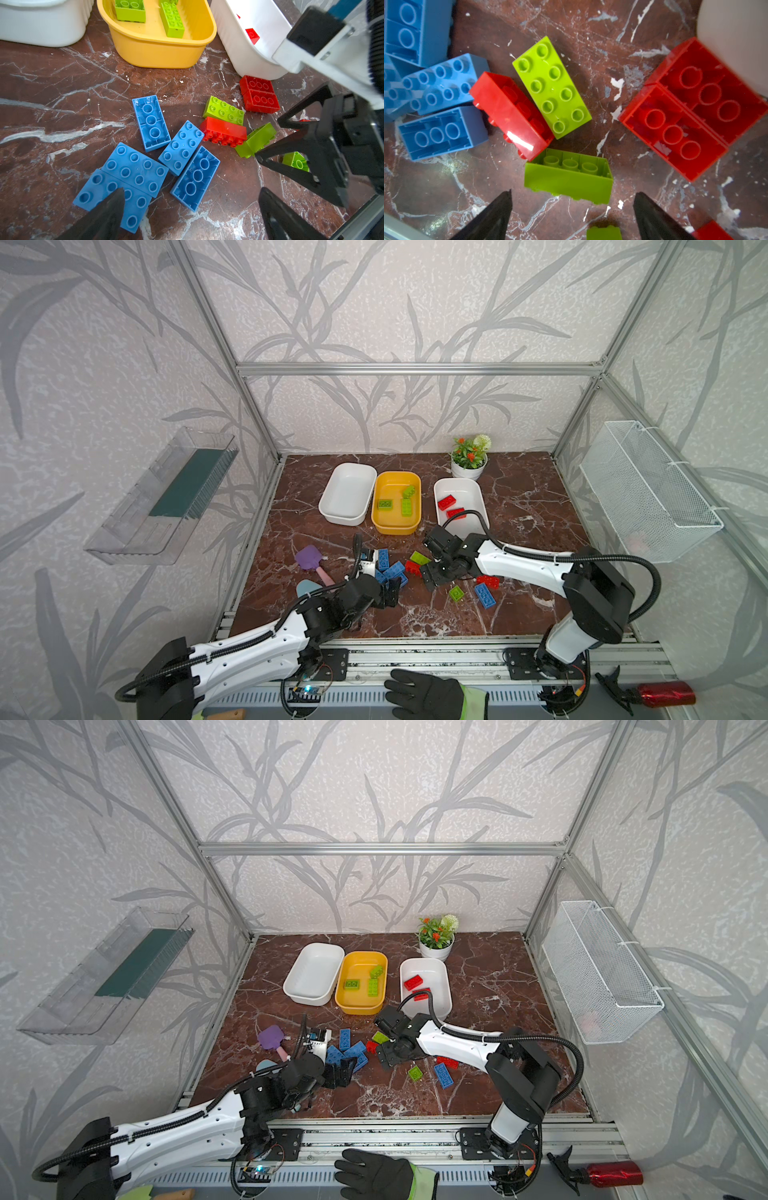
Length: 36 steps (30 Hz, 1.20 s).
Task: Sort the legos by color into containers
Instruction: 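Lower the right gripper to the pile and grasp another lime-green brick, then carry the lime-green brick with the right gripper and release it into the yellow tray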
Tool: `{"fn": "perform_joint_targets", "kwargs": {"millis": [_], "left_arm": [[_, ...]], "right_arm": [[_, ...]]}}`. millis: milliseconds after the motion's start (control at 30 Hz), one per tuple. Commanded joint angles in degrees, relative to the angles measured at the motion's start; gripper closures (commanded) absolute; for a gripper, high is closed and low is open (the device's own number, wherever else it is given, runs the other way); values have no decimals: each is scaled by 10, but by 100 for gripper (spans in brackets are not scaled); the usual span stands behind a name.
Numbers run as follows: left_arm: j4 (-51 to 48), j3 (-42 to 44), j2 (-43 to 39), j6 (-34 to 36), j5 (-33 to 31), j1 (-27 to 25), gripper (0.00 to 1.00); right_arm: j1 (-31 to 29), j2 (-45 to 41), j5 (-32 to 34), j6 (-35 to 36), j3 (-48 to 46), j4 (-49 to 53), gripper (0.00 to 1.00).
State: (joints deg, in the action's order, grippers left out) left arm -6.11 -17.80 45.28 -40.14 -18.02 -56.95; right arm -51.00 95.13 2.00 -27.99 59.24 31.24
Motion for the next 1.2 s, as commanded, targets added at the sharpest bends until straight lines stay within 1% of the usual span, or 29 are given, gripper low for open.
{"fn": "perform_joint_targets", "kwargs": {"millis": [0, 167, 200, 367, 467, 633, 667, 767, 800, 867, 1033, 1167], "left_arm": [[-26, 14, -26, -7, -24, -2, 1], [-30, 29, -57, -8, -34, -2, 1], [-30, 33, -63, -8, -37, -2, 1], [-38, 46, -95, -8, -48, -2, 1], [-50, 54, -122, -8, -55, -1, 1], [-66, 70, -175, -11, -65, -2, 1], [-68, 75, -185, -11, -66, -2, 1], [-75, 80, -200, -12, -66, -2, 1], [-78, 80, -217, -11, -67, -2, 1], [-83, 79, -222, -9, -67, -2, 1], [-87, 70, -206, -6, -66, -2, 1], [-79, 58, -157, -1, -56, 0, 1]], "right_arm": [[-4, 13, 9, -15, 18, -4, 9], [-5, 23, 2, -25, 27, -12, 11], [-5, 42, 2, -26, 31, -12, 12], [-4, 75, 1, -32, 49, -6, 18], [-6, 92, 4, -39, 59, 3, 22], [-9, 95, 8, -46, 63, 12, 25], [-9, 94, 10, -47, 62, 14, 27], [-11, 88, 13, -47, 66, 25, 37], [-12, 85, 15, -46, 68, 29, 40], [-12, 77, 18, -44, 70, 36, 43], [-13, 51, 31, -34, 91, 63, 45], [-12, 38, 56, -12, 133, 95, 45]]}}
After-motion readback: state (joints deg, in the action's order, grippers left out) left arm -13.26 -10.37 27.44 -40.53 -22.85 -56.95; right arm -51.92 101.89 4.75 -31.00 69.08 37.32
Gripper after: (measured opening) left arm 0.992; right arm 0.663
